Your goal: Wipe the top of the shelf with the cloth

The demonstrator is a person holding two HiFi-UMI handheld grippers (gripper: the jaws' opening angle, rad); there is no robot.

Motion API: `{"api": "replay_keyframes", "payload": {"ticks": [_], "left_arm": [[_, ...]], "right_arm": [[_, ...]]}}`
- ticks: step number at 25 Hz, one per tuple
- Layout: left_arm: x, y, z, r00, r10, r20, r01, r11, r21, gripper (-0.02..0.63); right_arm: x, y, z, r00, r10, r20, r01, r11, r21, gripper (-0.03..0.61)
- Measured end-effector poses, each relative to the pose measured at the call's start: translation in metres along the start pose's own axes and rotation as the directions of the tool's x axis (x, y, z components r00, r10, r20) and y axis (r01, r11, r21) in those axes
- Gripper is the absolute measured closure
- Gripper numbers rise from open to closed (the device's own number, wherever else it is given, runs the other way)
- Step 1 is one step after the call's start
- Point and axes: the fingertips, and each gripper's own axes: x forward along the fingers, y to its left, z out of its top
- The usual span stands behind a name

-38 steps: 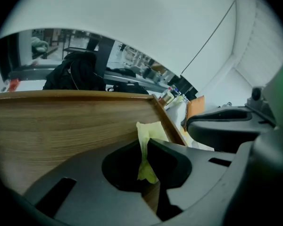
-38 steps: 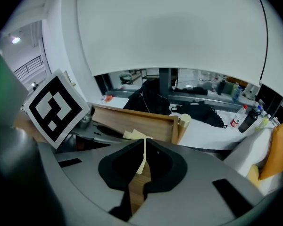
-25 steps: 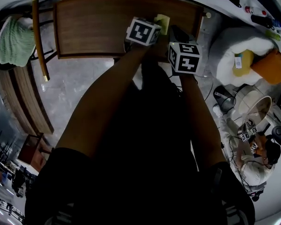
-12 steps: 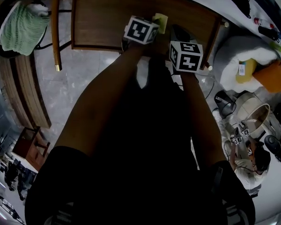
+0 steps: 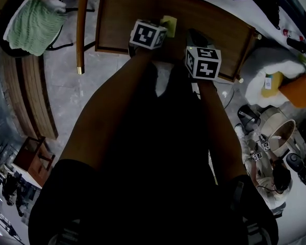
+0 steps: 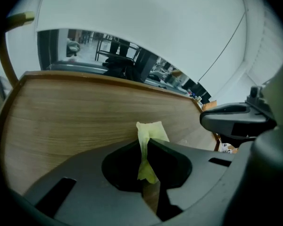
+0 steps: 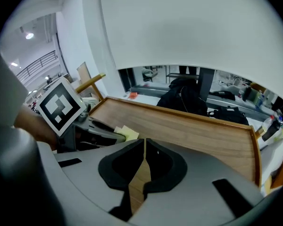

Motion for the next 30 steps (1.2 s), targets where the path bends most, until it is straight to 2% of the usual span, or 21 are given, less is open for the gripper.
{"api": "replay_keyframes", "payload": {"ticks": [5,8,13,17,24,25,28,30], "left_arm": [[-0.013,0.024,-0.007,1.000,0.007,-0.003,-0.007,1.000,-0.028,0.586],[-0.021,0.039,-0.005,1.000,0.003,0.029,-0.002,0.999,-0.044,0.586],[-0.035,0.060,-0.009,1.000,0.027,0.014,-0.026,0.998,-0.060,0.586],[-0.050,0.090,-0.017,0.995,0.098,-0.008,-0.099,0.993,-0.068,0.586],[-0.076,0.126,-0.025,0.987,0.158,0.017,-0.152,0.971,-0.183,0.586],[-0.079,0.130,-0.026,0.986,0.168,0.013,-0.162,0.968,-0.189,0.586],[-0.082,0.135,-0.026,0.976,0.219,-0.010,-0.218,0.965,-0.145,0.586],[-0.089,0.145,-0.029,0.968,0.251,-0.009,-0.249,0.955,-0.162,0.586]], "right_arm": [[0.010,0.022,0.001,1.000,0.010,-0.001,-0.010,1.000,0.001,0.552],[0.014,0.034,0.002,1.000,0.018,-0.005,-0.018,1.000,-0.004,0.552],[0.021,0.048,0.011,1.000,0.028,-0.003,-0.028,0.999,-0.020,0.554],[0.027,0.054,0.016,0.999,0.040,-0.003,-0.040,0.998,-0.037,0.552],[0.029,0.063,0.024,0.998,0.064,-0.002,-0.064,0.996,-0.059,0.552],[0.029,0.064,0.025,0.998,0.069,-0.002,-0.069,0.995,-0.066,0.552],[0.027,0.059,0.024,0.997,0.071,-0.011,-0.072,0.995,-0.075,0.552],[0.024,0.056,0.023,0.997,0.076,-0.012,-0.077,0.994,-0.079,0.554]]}}
